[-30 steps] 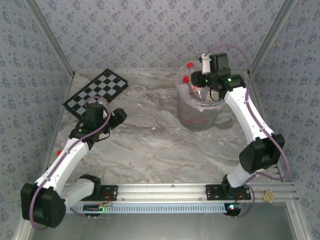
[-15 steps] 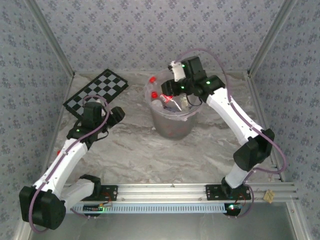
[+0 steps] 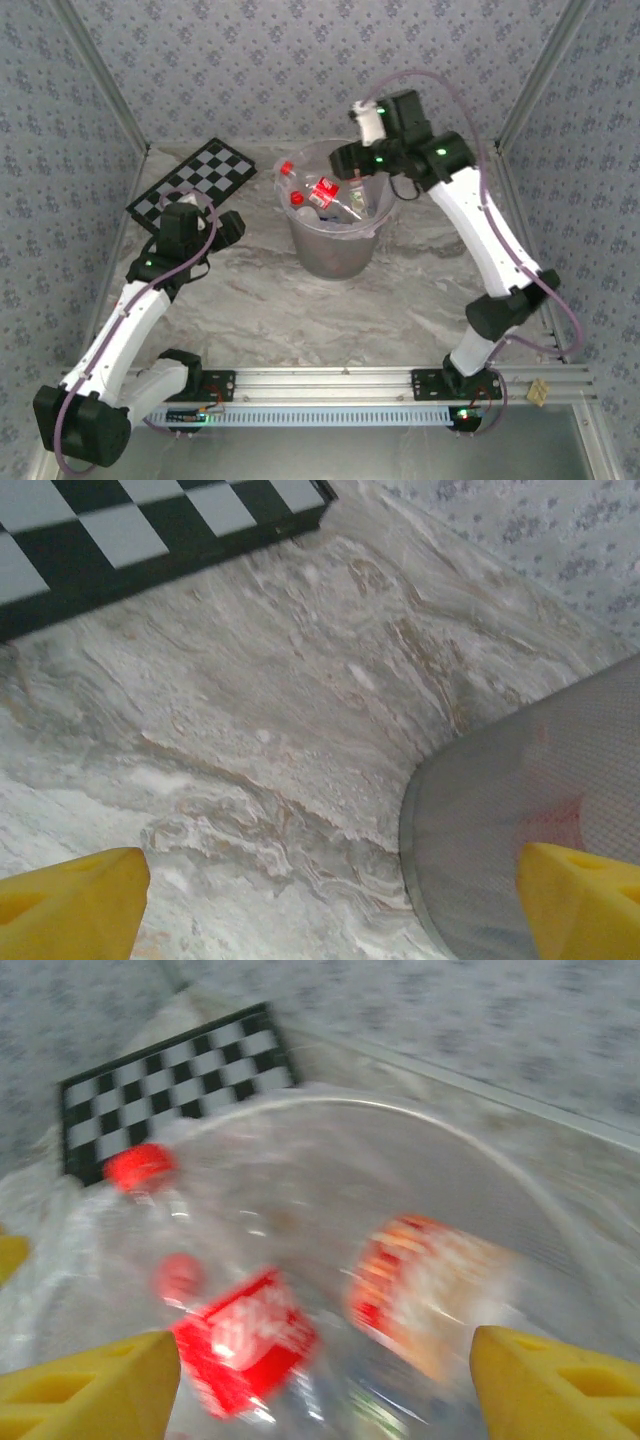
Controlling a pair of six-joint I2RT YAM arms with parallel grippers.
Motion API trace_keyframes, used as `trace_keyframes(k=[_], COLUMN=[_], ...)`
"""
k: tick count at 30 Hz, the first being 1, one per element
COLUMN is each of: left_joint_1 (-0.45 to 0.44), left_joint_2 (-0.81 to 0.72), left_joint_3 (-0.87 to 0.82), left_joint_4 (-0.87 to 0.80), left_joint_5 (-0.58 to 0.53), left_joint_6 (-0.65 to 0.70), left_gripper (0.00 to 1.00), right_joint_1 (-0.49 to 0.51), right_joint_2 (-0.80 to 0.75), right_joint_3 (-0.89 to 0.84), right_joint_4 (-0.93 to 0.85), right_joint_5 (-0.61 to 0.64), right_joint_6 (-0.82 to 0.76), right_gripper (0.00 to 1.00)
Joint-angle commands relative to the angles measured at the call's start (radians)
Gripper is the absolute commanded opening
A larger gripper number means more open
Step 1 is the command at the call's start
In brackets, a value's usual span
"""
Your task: Put the plastic bottles in the bin
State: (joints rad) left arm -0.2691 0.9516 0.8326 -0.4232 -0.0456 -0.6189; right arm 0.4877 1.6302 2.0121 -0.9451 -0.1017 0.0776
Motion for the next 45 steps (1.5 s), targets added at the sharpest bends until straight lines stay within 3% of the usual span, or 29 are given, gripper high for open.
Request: trace_keyframes(k=[1,2,7,10,16,22,27,33,45], left_joint_1=[0.009,0.010,0.022,0.031,0.037,0.043,0.062,0.104,0.128], left_joint_2=[0.014,0.021,0.081,0.120,0.197,0.238,0.267,0.322,0.528], left_joint_3=[0.041,0.038,0.033,0.017,-0.055,-0.159,-0.245,-0.402,-0.264], left_joint_4=[-0.003,-0.003,0.012,0.043,0.108,0.291,0.490,0.828,0.904], left_joint_5=[-0.158,-0.197,-0.299,-0.350,-0.473,-0.511,-0.508,-0.467,-0.402], left_joint_6=[0.164,0.197,0.323,0.366,0.421,0.462,0.497,0.484,0.597], left_gripper=[1.00,1.00,1.00,1.00,1.00,1.00,1.00,1.00,1.00], right_joint_1=[-0.137,-0.175,-0.389,-0.450,-0.458,-0.452,-0.443,-0.431,-0.430], right_joint_2=[-0.173,-0.222,-0.406,-0.451,-0.456,-0.355,-0.290,-0.228,-0.185], right_joint_3=[-0.161,-0.230,-0.512,-0.668,-1.023,-1.227,-1.318,-1.466,-1.577], right_joint_4=[0.030,0.068,0.182,0.258,0.512,0.720,0.930,1.302,1.642], right_joint_5=[0.141,0.161,0.198,0.244,0.365,0.355,0.379,0.365,0.375], right_joint_6=[0.009,0.014,0.064,0.115,0.069,0.086,0.087,0.035,-0.125], right_gripper=[0.93,0.99,1.00,1.00,1.00,1.00,1.00,1.00,1.00])
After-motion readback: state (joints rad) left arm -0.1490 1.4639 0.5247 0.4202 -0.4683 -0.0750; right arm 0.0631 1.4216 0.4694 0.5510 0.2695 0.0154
